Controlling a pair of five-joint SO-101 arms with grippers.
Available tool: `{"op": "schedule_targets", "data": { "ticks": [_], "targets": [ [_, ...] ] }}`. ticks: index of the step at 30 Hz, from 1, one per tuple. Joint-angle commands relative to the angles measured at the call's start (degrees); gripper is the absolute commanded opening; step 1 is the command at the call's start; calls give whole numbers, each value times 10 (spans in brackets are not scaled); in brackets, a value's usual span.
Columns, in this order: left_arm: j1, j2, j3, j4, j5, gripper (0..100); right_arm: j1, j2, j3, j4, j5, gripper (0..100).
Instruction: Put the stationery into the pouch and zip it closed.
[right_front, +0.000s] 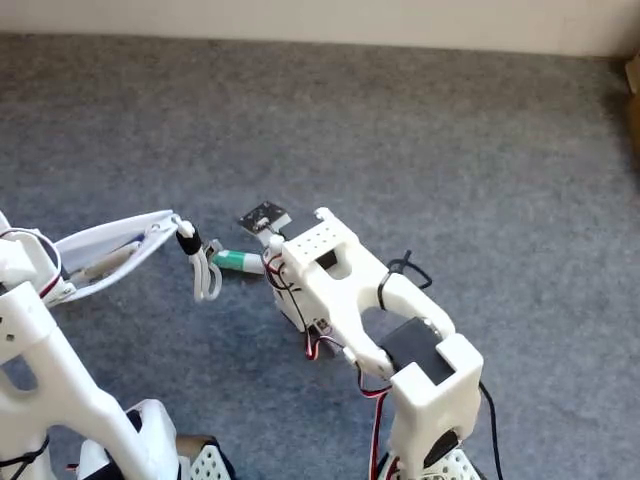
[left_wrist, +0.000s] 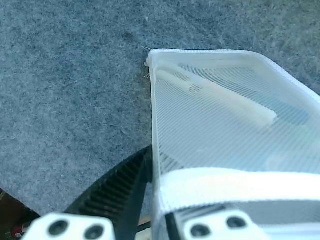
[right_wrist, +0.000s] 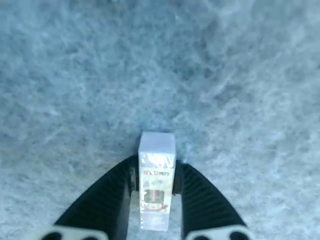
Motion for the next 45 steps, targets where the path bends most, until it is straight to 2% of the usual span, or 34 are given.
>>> {"op": "schedule_targets", "data": {
  "ticks": [1,6,22,32,45],
  "targets": [
    [13,7,0,2,4,7,-1,-5,-35,38,-4,16],
    [13,7,1,2,4,7,-1,-58,-31,59,-4,16],
    [13,7,7,2,4,7,-2,-386,42,58,0,16],
    [13,7,6,1,4,7,-114,-543,37,54,-4,16],
    [13,7,5,1,4,7,-224,-576,36,-175,-4,16]
  ]
}}
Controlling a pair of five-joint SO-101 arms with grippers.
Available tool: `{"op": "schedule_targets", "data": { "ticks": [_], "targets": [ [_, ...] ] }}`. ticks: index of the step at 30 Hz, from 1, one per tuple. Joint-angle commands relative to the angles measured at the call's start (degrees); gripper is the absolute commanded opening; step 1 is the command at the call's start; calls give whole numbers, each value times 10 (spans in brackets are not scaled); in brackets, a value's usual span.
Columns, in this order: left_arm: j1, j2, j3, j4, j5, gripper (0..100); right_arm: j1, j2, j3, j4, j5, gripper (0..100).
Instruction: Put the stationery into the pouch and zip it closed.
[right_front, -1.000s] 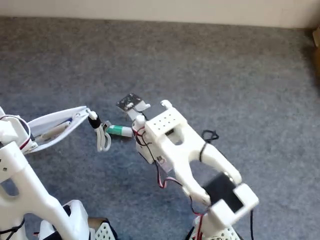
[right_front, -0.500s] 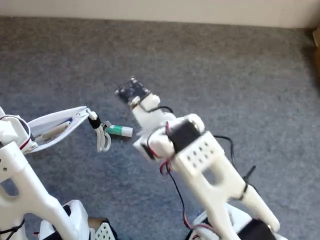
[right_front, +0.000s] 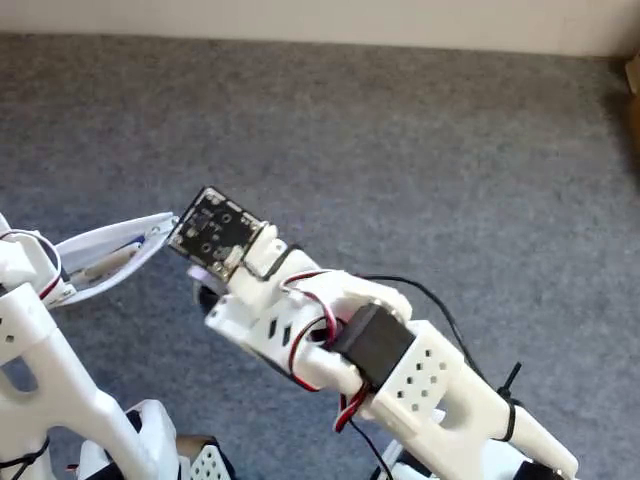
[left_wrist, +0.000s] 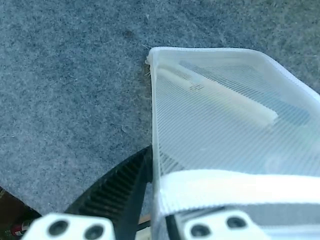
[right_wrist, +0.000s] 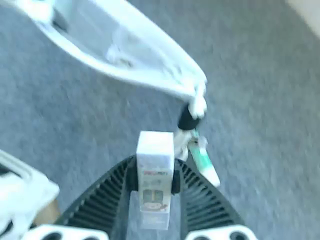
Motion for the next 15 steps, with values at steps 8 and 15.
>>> {"op": "schedule_targets", "data": {
  "ticks": [8,15],
  "targets": [
    [13,7,0,1,4,7,-53,-24,-12,-202,-1,12],
    [13,7,0,1,4,7,-52,-24,-10,-257,-4,12]
  ]
}}
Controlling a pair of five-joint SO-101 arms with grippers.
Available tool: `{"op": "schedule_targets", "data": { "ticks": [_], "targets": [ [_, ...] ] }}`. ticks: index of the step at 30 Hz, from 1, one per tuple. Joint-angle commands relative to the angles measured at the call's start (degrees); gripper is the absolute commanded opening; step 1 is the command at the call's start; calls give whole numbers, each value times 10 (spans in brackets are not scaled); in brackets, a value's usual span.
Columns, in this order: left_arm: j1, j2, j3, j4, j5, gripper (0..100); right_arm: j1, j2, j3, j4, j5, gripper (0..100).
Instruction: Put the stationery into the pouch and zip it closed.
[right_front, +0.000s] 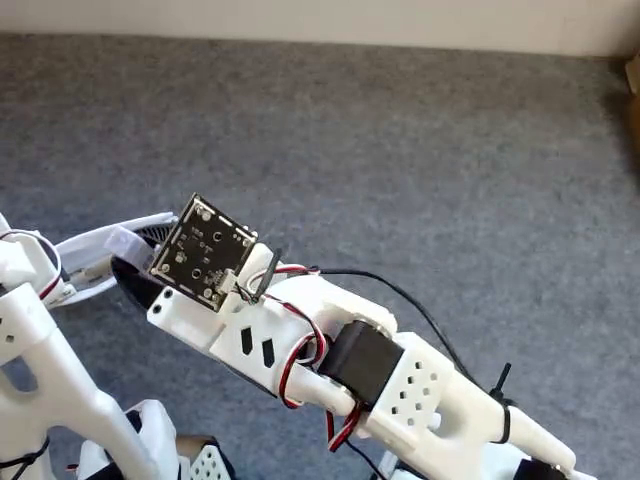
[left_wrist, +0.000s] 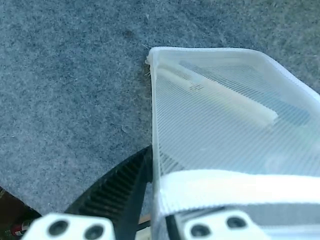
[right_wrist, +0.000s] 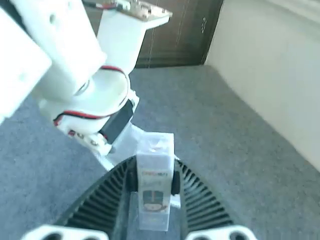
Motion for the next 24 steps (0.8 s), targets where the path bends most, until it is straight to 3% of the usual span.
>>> {"op": "schedule_targets", "data": {
  "ticks": [1,24],
  "targets": [
    [13,7,0,1,4,7,-5,-24,-10,-41,-4,12],
    [13,7,2,1,4,7,-29,-18,153,-366,-5,12]
  ]
}}
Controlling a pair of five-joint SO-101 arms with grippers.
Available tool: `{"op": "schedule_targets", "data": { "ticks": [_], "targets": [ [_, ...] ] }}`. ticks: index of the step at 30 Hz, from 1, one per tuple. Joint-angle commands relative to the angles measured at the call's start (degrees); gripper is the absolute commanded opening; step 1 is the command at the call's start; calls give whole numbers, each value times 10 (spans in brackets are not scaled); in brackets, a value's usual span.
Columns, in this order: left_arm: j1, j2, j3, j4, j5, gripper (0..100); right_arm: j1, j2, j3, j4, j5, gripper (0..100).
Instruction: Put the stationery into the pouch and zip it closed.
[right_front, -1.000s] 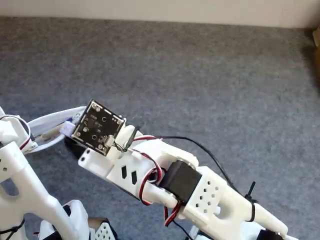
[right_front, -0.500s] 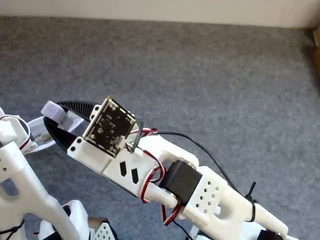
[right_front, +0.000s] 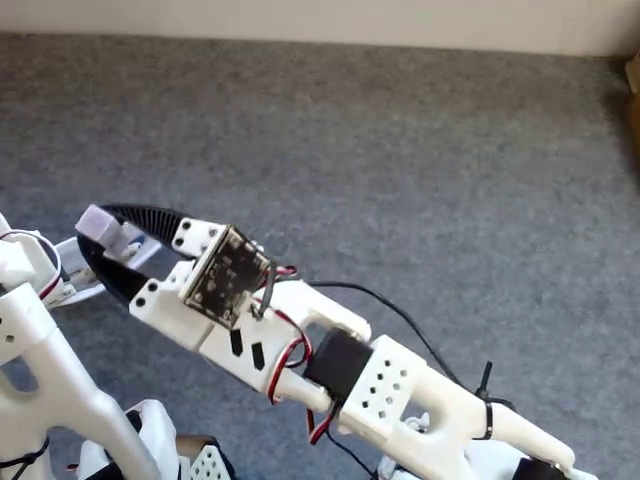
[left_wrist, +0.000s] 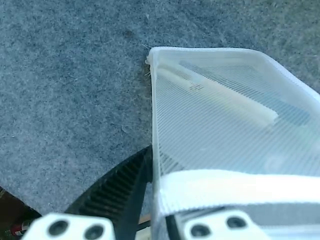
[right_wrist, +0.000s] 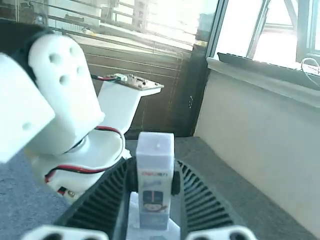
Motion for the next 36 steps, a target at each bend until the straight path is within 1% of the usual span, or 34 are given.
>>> {"op": "schedule_targets", "data": {
  "ticks": [1,5,9,15,18,32,34,36],
  "targets": [
    [13,7,2,1,4,7,-22,-18,9,-42,-5,12],
    [13,7,2,1,4,7,-36,-12,33,-53,-5,12],
    [13,7,2,1,4,7,-33,38,34,-56,-5,12],
    [13,7,3,1,4,7,-7,132,34,-157,-5,12],
    [13,7,3,2,4,7,2,148,35,-184,-5,13],
    [13,7,3,2,4,7,0,150,37,-185,-4,19],
    [13,7,3,2,4,7,0,149,38,-185,-4,51],
    [13,7,3,2,4,7,0,149,38,-185,-4,118]
  ]
}}
